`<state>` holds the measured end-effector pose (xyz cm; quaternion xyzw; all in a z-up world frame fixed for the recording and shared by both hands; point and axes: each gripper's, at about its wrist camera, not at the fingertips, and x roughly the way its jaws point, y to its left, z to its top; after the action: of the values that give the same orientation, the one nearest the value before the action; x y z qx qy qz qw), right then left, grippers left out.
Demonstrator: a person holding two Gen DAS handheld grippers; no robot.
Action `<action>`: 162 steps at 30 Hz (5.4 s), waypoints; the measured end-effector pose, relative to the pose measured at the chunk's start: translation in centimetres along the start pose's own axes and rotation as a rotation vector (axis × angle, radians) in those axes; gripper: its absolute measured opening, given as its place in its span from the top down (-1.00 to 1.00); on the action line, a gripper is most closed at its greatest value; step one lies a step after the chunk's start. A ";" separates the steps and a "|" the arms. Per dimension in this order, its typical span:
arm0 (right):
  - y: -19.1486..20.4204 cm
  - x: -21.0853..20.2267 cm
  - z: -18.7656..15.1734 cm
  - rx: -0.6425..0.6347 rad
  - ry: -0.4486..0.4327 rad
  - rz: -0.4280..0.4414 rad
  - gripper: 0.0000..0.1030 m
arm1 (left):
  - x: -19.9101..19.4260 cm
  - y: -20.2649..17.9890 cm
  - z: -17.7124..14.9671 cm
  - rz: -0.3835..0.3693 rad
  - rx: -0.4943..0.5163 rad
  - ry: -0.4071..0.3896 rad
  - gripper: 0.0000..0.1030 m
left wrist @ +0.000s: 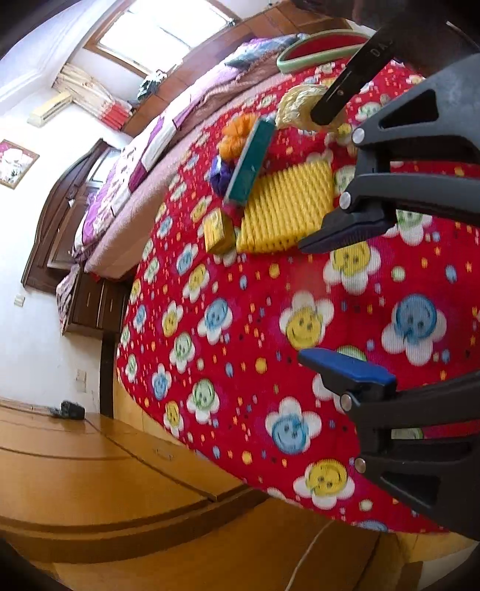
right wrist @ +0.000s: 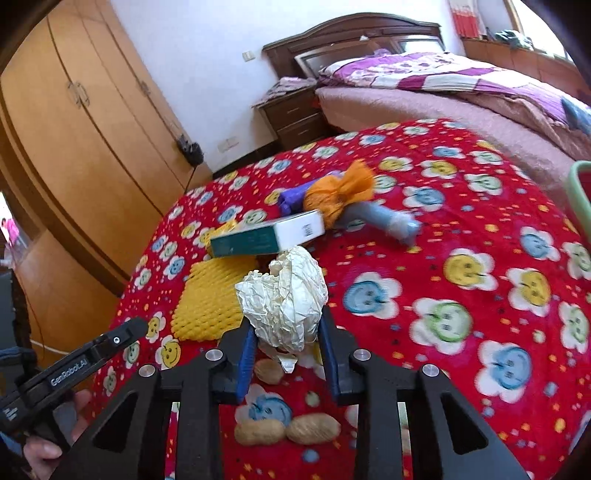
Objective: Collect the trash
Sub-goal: 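Grasp the white crumpled plastic bag with the right tool and lift it, then grasp the yellow foam mesh sheet with the left tool while the right tool holds the white bag, then carry both items over the red bin and open both tools to drop them, then move both open tools from the bin back over the quilt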
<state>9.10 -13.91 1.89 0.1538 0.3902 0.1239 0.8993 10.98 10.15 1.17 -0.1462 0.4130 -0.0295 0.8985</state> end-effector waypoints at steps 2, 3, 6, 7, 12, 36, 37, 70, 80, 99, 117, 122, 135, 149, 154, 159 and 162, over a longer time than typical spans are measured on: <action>-0.8 -1.2 0.0 0.018 -0.019 -0.008 0.39 | 0.1 -0.6 0.1 -0.022 0.011 0.006 -0.20; -1.2 -1.7 0.0 0.024 -0.029 -0.013 0.39 | 0.3 -1.2 0.2 -0.039 0.020 0.011 -0.24; -2.2 -2.7 0.0 0.037 -0.046 -0.036 0.39 | 1.0 -2.8 0.5 -0.070 0.047 0.023 -0.29; -2.7 -3.1 0.0 0.048 -0.050 -0.039 0.39 | 1.4 -3.4 0.7 -0.077 0.061 0.031 -0.35; -4.5 -4.6 -0.5 0.090 -0.064 -0.049 0.39 | 3.5 -5.6 1.1 -0.072 0.104 0.070 -0.39; -8.9 -9.4 -1.7 0.175 -0.147 -0.067 0.39 | 3.9 -10.7 -1.0 -0.183 0.182 0.064 0.77; -9.1 -9.8 -1.7 0.178 -0.154 -0.073 0.39 | 3.5 -10.8 -1.0 -0.189 0.185 0.056 0.78; -18.7 -19.1 -3.2 0.359 -0.331 -0.229 0.38 | -0.6 -29.2 -3.6 -0.440 0.524 0.075 0.78; -23.3 -19.5 -3.2 0.420 -0.333 -0.303 0.36 | 2.0 -35.3 -5.1 -0.491 0.612 0.129 0.78; -27.9 -18.5 -3.6 0.488 -0.314 -0.308 0.22 | 6.0 -42.0 -6.9 -0.485 0.704 0.160 0.15; -26.8 -18.9 -3.5 0.467 -0.339 -0.321 -0.27 | 5.2 -39.1 -6.1 -0.460 0.630 0.159 0.15; -25.9 -19.3 -3.5 0.455 -0.352 -0.316 -0.27 | 4.5 -37.3 -5.7 -0.439 0.592 0.148 0.15; -23.0 -18.7 -3.4 0.423 -0.339 -0.280 -0.45 | 2.7 -30.9 -3.3 -0.296 0.515 0.065 -0.27; -20.2 -17.6 -3.2 0.371 -0.297 -0.254 -0.45 | 7.3 -23.4 0.2 -0.164 0.345 0.131 -0.27; -19.6 -17.4 -3.2 0.360 -0.293 -0.249 -0.45 | 7.3 -20.4 0.6 -0.120 0.306 0.148 -0.27; -19.0 -17.0 -3.3 0.354 -0.280 -0.238 -0.45 | 7.1 -17.5 0.7 -0.082 0.261 0.154 -0.27; -18.8 -16.9 -3.3 0.351 -0.276 -0.233 -0.45 | 6.8 -15.7 0.7 -0.058 0.234 0.159 -0.27</action>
<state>-2.61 -36.49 3.98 0.2773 0.2943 -0.0726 0.9117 17.04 -5.82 1.14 -0.0497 0.4722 -0.1149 0.8726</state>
